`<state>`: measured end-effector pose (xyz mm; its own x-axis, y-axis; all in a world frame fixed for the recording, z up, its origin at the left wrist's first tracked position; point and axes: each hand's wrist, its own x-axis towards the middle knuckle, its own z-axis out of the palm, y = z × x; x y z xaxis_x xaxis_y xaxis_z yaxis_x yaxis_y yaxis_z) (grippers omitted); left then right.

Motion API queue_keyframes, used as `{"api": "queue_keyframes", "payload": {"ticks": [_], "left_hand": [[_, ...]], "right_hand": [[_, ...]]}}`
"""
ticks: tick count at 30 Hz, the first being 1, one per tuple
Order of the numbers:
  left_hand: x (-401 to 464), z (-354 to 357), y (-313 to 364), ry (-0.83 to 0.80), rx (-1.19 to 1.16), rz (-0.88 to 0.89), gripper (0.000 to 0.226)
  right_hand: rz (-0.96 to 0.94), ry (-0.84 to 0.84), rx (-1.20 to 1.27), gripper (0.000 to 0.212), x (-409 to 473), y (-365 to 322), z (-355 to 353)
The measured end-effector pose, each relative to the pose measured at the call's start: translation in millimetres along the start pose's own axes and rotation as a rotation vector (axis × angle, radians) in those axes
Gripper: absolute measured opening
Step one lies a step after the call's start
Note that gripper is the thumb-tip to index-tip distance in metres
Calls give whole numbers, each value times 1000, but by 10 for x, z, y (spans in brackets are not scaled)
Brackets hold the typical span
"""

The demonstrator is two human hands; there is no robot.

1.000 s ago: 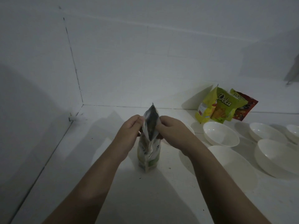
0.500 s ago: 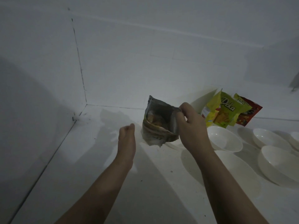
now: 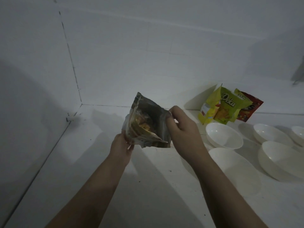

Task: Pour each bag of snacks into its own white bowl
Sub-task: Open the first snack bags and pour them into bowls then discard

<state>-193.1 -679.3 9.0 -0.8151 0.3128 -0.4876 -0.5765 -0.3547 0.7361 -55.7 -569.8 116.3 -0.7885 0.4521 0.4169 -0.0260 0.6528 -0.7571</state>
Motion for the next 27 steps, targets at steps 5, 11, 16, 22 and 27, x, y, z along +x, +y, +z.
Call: {"api": "queue_keyframes", "payload": {"ticks": [5, 11, 16, 22, 27], "left_hand": [[57, 39, 25, -46, 33, 17, 44], [153, -25, -12, 10, 10, -16, 36], [124, 81, -28, -69, 100, -155, 45], [237, 256, -162, -47, 123, -158, 52], [241, 500, -171, 9, 103, -120, 46]], "right_hand": [[103, -220, -135, 55, -14, -50, -49], [181, -282, -214, 40, 45, 22, -249], [153, -254, -336, 39, 23, 102, -374], [53, -185, -305, 42, 144, 362, -491], [-88, -106, -280, 52, 388, 586, -578]]}}
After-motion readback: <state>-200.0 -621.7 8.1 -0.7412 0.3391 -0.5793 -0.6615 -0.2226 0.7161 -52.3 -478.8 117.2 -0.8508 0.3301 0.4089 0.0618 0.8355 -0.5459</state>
